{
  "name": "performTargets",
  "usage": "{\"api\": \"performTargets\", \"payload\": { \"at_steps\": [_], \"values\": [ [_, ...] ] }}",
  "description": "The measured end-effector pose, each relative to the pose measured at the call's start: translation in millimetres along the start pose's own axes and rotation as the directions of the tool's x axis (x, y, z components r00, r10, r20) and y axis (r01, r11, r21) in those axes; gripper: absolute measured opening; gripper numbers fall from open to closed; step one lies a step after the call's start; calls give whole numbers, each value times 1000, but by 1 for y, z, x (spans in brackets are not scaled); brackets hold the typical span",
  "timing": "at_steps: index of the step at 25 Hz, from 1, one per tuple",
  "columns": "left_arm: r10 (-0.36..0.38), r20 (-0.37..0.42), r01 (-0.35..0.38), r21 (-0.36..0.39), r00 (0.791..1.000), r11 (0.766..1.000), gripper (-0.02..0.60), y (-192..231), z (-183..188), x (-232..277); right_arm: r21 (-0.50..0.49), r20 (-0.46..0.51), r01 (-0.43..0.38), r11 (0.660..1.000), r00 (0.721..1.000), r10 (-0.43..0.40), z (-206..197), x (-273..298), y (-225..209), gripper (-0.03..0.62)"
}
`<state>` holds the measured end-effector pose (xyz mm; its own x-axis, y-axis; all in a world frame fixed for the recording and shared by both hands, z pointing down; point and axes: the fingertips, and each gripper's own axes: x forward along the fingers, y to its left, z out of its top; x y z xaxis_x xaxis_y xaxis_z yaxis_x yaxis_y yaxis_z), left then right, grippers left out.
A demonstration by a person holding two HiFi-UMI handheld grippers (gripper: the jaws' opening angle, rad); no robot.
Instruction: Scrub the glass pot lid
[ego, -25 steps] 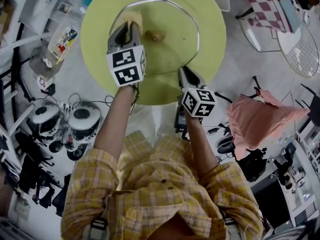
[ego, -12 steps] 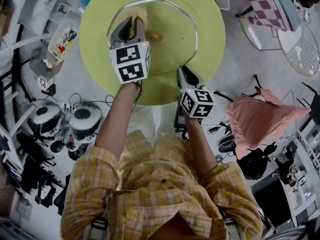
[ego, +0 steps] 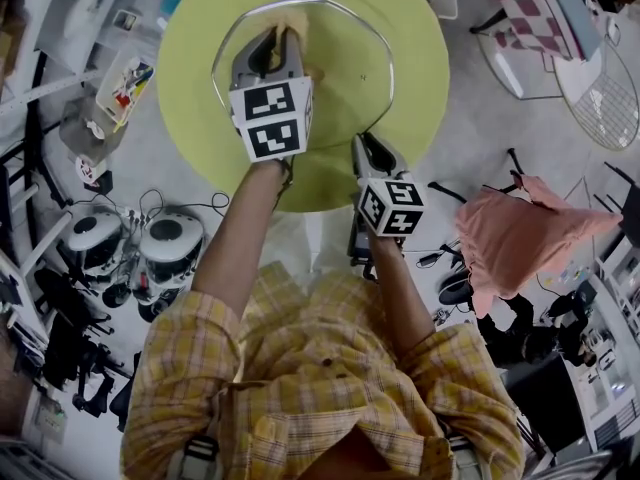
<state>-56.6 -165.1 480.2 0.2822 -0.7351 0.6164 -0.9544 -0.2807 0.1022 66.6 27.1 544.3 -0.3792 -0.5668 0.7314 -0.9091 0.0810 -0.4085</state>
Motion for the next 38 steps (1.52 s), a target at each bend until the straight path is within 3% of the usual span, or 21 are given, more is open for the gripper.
{"api": "performTargets", "payload": {
  "at_steps": [16, 38],
  "values": [
    [-98, -7, 98, 64, 995, 993, 43, -53, 5, 10, -42, 1, 14, 999, 1000, -14, 7, 1, -6, 72],
    [-217, -78, 225, 128, 973, 966, 43, -113, -33, 8, -44, 15, 9, 999, 1000, -9, 7, 2, -10, 69]
  ]
}}
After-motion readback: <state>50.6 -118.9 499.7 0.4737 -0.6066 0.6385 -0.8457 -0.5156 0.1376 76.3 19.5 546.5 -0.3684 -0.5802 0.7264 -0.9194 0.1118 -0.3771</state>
